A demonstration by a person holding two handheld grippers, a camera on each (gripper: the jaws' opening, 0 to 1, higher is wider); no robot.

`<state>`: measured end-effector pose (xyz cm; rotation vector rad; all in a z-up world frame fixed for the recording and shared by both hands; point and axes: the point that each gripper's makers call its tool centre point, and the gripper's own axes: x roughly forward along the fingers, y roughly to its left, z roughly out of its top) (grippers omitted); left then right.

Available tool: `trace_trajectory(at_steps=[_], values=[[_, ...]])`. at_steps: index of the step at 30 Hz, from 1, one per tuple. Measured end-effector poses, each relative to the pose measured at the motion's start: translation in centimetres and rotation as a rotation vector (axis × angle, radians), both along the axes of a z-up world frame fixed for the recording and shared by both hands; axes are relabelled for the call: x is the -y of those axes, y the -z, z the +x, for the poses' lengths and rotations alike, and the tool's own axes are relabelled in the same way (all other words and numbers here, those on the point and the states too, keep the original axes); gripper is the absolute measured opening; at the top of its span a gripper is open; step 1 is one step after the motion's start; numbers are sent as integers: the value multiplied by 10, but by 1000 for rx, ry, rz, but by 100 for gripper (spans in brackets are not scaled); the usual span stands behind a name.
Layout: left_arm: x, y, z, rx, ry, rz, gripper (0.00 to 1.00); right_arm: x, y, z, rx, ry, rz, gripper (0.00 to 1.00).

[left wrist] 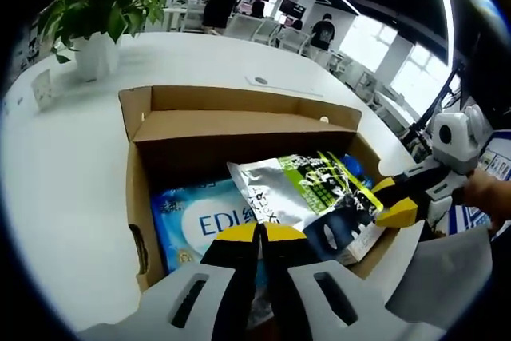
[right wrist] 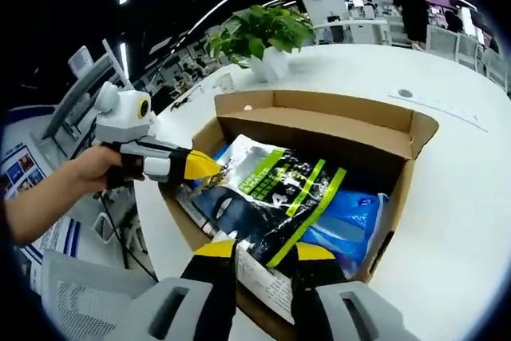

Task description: Operate the shoe box by opening the lid, removing the specified soft item, and placing it in the target area until the item is outside and the box remains undamaged.

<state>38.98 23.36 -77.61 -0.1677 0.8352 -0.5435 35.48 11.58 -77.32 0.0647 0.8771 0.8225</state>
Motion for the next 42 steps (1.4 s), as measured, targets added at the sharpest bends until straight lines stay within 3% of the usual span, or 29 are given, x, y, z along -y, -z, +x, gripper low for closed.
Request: trace_trajectory(at_steps=[3,10,22,34,42], values=[[1,-2,-1,1,0,-9,0,2,-3,1,31,-10,0,6],[0,-9,-3,10,-4,-21,0,3,-11,4,61,0,13,2],[11,-36,-4,41,11,-45,0,18,-36,8,87,44,75,0],[48,-66,-1,74,65,-58,0,54,-58,17,105,123,115,0],[74,-73,3,80,99,-57,0,83,-65,23,120,165,102,0]])
